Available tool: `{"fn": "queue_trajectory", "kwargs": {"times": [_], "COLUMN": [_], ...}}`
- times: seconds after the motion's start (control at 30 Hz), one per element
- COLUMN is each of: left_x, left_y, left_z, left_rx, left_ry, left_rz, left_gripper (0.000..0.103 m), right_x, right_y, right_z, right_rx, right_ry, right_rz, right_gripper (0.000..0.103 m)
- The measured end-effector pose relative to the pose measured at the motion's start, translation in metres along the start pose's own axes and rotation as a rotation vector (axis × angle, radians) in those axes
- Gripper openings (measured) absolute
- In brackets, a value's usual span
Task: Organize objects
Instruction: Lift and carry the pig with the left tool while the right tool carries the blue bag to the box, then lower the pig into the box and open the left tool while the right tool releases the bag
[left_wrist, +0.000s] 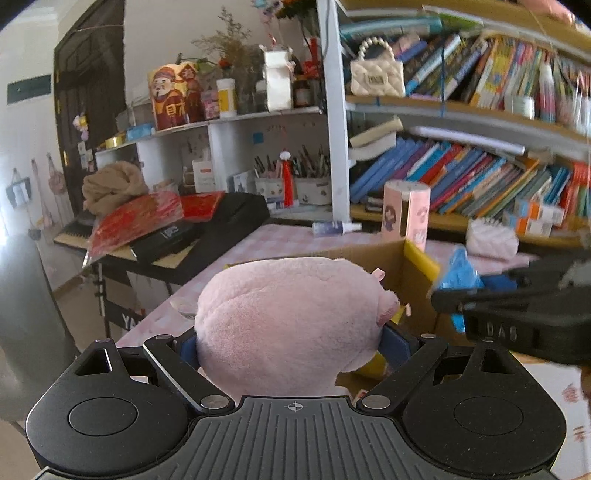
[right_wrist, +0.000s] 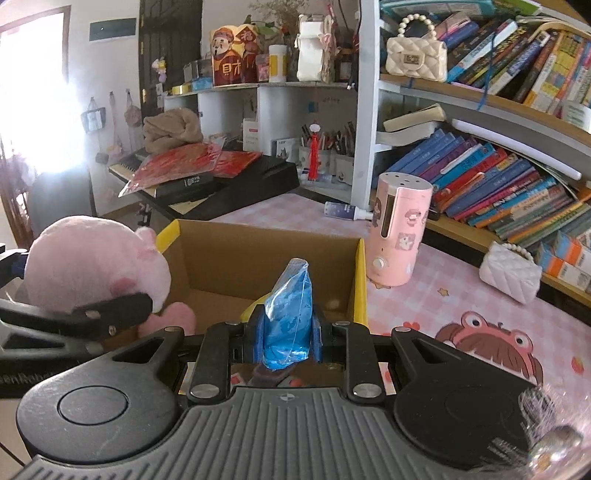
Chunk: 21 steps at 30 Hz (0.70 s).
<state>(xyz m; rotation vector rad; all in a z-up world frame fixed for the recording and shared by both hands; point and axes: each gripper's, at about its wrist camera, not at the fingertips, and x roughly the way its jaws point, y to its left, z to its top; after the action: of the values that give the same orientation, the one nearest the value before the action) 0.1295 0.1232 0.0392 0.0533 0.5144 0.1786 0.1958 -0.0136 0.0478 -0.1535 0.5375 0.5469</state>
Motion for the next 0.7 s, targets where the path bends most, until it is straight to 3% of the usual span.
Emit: {"fn": "queue_trajectory", "kwargs": {"times": [0.7], "left_x": [0.08], "left_y": [-0.028], "left_z": [0.0], "left_rx": [0.102], "left_ry": [0.143], "left_rz": [0.074], "left_gripper": [0.095], "right_x": [0.07], "right_y": [-0.031], "right_z": [0.018], "right_rx": [-0.073], "right_ry": [0.066], "right_rz": [0.07], "right_gripper": [0.022]}}
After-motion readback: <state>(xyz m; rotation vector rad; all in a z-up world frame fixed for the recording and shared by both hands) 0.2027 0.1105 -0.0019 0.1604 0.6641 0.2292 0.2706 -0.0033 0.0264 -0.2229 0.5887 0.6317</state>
